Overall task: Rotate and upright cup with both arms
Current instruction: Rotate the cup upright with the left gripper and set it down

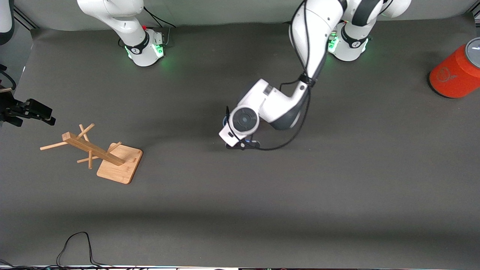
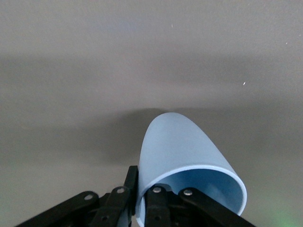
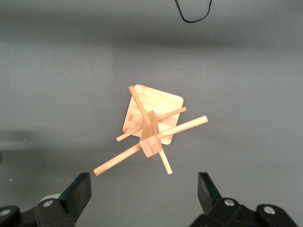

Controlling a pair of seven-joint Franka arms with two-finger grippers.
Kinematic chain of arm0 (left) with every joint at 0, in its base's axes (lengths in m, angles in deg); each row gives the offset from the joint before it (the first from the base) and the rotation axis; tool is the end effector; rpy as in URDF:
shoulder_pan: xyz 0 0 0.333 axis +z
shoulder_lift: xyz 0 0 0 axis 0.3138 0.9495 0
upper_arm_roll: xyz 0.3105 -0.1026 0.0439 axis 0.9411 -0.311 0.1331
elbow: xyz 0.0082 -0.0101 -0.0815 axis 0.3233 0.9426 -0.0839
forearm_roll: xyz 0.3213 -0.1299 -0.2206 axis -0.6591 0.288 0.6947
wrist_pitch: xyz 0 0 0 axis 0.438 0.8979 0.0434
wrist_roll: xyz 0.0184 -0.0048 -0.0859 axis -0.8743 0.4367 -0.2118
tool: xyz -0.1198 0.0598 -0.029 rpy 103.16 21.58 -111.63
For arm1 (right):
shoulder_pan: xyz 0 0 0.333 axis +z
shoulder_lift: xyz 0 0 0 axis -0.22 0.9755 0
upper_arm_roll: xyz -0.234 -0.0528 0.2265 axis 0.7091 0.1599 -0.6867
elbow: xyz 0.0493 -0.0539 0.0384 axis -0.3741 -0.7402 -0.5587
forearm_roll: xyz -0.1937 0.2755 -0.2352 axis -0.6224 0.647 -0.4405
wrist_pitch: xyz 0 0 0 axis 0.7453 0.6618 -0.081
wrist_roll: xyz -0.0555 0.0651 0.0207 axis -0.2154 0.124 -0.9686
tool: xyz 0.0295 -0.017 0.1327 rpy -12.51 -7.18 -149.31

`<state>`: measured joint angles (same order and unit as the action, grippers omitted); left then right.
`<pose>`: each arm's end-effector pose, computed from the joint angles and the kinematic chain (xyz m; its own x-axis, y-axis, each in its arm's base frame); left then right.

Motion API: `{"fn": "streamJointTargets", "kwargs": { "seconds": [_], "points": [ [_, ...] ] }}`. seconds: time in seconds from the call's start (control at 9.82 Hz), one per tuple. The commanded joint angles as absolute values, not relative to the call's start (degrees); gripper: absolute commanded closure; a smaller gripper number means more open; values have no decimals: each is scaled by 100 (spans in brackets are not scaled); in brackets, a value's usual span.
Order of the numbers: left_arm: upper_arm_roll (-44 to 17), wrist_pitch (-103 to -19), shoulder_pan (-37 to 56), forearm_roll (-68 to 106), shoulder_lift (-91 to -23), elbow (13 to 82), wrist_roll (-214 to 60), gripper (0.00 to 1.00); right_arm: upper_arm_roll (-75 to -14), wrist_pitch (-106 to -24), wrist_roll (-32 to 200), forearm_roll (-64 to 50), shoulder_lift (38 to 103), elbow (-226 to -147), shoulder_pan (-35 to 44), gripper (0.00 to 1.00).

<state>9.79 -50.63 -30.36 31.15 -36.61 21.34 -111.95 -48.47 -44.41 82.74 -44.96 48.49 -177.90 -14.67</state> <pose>0.5039 -0.5525 0.2346 0.9405 0.0728 -0.3319 0.0938 -0.9944 0.0479 0.5910 -0.0410 0.5974 0.9989 0.0048 0.0463 0.0036 -0.9996 0.0269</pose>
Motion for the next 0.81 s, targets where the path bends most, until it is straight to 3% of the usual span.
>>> {"fn": "streamJointTargets", "kwargs": {
  "seconds": [0.0, 0.2, 0.31, 0.41, 0.51, 0.61, 0.71],
  "points": [
    [1075, -5234, -3102, 3020, -4087, 2844, -11919, 100, -4785, -4461, 8395, -4402, 4839, -17744, -1403, 0],
    [1075, -5461, -3137, 2950, -4253, 3257, -11966, 100, -4794, -4470, 8377, -4402, 4865, -17692, -1403, 0],
    [1075, -5584, -3137, 2923, -4236, 3320, -11957, 86, -4785, -4470, 8369, -4402, 4883, -17674, -1403, 0],
    [1075, -5568, -3137, 2888, -4245, 3373, -11940, 67, -4794, -4470, 8369, -4402, 4892, -17665, -1403, 0],
    [1075, -5516, -3137, 2836, -4280, 3391, -11957, 28, -4794, -4470, 8369, -4402, 4892, -17648, -1403, 0],
    [1075, -5419, -3172, 2731, -4350, 3391, -12001, 0, -4785, -4470, 8360, -4402, 4900, -17639, -1403, 0],
    [1066, -5184, -3172, 2547, -4438, 3373, -11984, 0, -4794, -4470, 8360, -4402, 4900, -17639, -1403, 0]
  ]
}}
